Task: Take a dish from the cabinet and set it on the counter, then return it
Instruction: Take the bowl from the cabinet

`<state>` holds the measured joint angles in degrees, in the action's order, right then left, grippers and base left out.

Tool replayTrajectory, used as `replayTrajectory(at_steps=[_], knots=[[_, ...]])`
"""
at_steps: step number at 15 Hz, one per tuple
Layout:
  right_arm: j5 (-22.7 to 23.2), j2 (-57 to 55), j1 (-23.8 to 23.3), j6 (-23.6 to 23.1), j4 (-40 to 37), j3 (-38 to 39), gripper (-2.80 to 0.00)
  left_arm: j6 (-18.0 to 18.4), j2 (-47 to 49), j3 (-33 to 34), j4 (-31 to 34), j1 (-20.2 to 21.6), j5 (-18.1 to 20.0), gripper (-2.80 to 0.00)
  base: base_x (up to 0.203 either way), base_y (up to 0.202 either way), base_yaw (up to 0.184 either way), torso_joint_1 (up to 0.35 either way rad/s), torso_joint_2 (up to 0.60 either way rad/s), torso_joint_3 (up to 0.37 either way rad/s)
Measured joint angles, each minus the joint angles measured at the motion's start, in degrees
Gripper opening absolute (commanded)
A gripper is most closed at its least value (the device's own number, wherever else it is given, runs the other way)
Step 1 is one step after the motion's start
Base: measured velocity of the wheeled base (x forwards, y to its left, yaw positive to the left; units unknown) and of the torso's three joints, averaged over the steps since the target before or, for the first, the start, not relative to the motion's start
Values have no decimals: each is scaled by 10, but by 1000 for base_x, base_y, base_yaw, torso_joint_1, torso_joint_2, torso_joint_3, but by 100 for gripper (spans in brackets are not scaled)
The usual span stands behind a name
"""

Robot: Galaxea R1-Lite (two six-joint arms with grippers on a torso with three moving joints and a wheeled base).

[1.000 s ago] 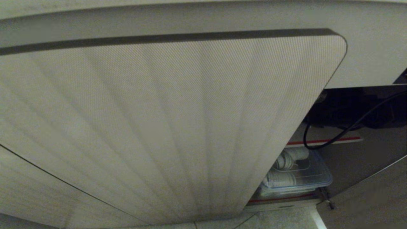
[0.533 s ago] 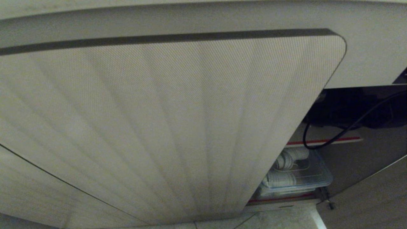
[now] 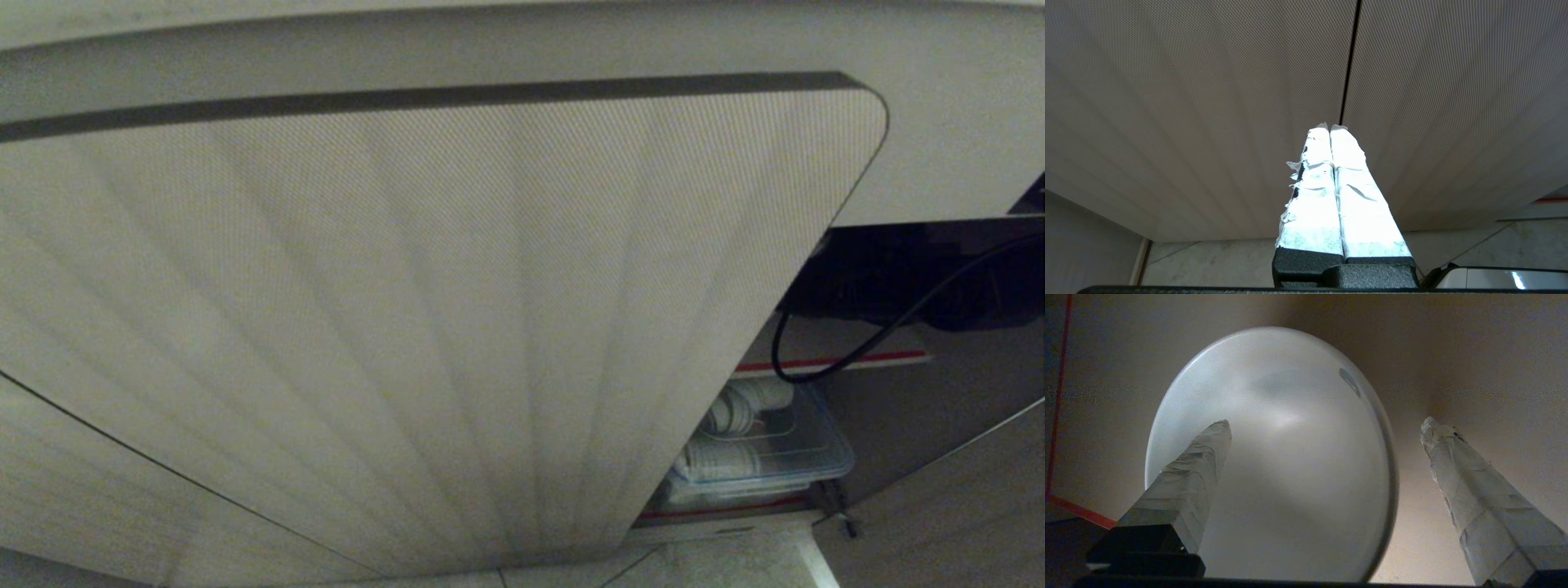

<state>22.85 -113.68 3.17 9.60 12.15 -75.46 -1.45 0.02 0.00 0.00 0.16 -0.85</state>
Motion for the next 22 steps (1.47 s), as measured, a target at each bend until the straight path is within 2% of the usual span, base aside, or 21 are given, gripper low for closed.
replayTrajectory(at_steps=[15, 16, 22], knots=[[-1, 1, -2, -2, -1, 1, 0, 0, 0, 0, 0, 0, 0, -280, 0, 0, 0, 0, 0, 0], [-1, 1, -2, -2, -1, 1, -280, 0, 0, 0, 0, 0, 0, -280, 0, 0, 0, 0, 0, 0], [-5, 3, -3, -2, 1, 3, -280, 0, 0, 0, 0, 0, 0, -280, 0, 0, 0, 0, 0, 0]])
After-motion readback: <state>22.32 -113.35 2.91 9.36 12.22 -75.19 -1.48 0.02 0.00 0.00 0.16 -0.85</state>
